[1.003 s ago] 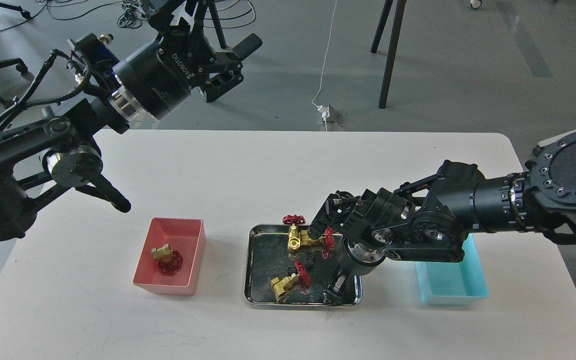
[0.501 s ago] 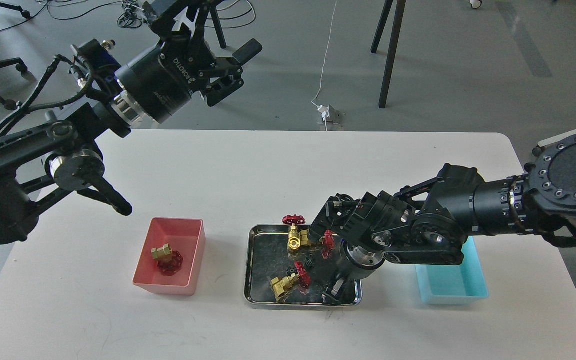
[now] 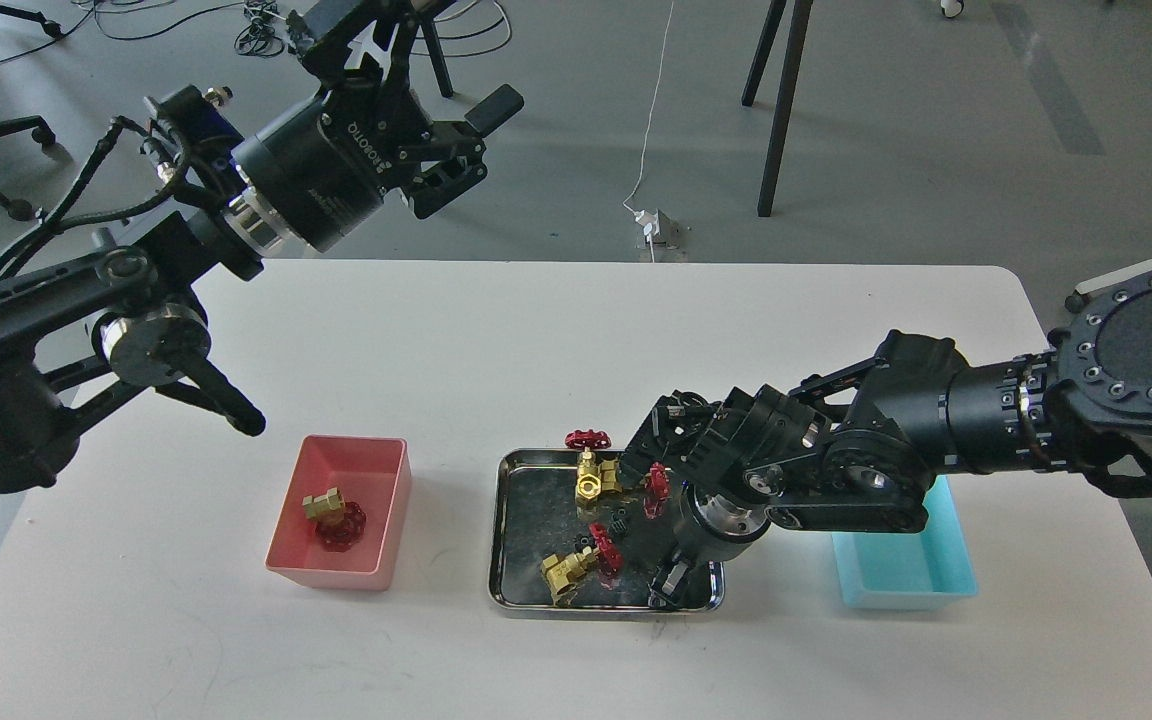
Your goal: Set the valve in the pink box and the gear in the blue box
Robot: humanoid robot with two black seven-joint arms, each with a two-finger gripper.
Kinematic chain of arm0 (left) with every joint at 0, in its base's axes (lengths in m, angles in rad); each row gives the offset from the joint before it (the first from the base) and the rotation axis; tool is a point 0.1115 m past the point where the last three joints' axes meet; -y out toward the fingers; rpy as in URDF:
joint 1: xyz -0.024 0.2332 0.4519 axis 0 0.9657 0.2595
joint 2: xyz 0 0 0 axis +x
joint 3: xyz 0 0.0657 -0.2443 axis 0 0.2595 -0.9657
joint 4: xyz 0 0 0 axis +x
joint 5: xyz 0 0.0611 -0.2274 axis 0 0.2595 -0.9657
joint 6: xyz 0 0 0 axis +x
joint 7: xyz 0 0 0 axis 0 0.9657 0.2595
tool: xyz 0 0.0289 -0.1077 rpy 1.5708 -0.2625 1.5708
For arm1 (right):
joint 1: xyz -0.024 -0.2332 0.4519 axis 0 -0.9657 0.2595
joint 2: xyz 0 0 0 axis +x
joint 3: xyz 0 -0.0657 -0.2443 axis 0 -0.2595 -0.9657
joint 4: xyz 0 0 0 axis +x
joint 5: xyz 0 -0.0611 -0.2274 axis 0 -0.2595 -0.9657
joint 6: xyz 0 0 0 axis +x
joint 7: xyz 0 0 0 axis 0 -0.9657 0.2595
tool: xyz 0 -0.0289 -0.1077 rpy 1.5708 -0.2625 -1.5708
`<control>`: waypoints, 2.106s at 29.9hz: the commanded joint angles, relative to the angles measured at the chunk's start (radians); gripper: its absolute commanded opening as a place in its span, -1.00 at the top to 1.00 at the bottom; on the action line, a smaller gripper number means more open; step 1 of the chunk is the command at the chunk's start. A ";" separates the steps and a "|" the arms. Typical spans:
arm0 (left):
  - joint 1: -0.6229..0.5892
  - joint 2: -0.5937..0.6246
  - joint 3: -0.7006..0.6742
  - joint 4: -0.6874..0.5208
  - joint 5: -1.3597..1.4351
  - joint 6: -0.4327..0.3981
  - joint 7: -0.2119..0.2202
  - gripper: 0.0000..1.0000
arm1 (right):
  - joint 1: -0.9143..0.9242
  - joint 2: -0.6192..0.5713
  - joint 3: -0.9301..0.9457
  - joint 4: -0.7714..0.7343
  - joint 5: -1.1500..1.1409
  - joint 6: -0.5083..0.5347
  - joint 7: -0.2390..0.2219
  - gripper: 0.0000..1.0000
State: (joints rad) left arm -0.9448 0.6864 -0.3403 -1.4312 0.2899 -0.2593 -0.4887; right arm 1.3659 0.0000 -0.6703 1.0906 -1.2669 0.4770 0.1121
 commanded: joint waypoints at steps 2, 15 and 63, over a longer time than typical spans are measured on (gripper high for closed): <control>0.006 -0.005 0.000 0.000 0.000 0.000 0.000 -0.94 | 0.005 0.000 0.003 0.008 0.006 0.000 0.000 0.71; 0.008 -0.045 0.001 0.001 0.002 0.002 0.000 -0.94 | 0.128 -0.303 0.074 0.150 0.038 0.003 0.000 0.75; 0.061 -0.211 -0.267 0.443 -0.104 -0.229 0.000 -0.97 | -0.307 -0.598 1.158 -0.122 1.233 0.012 0.150 -0.98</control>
State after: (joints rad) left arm -0.9235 0.5068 -0.5948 -1.0139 0.1936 -0.4858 -0.4887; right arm 1.1055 -0.6565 0.4382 1.0952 -0.0584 0.3731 0.2070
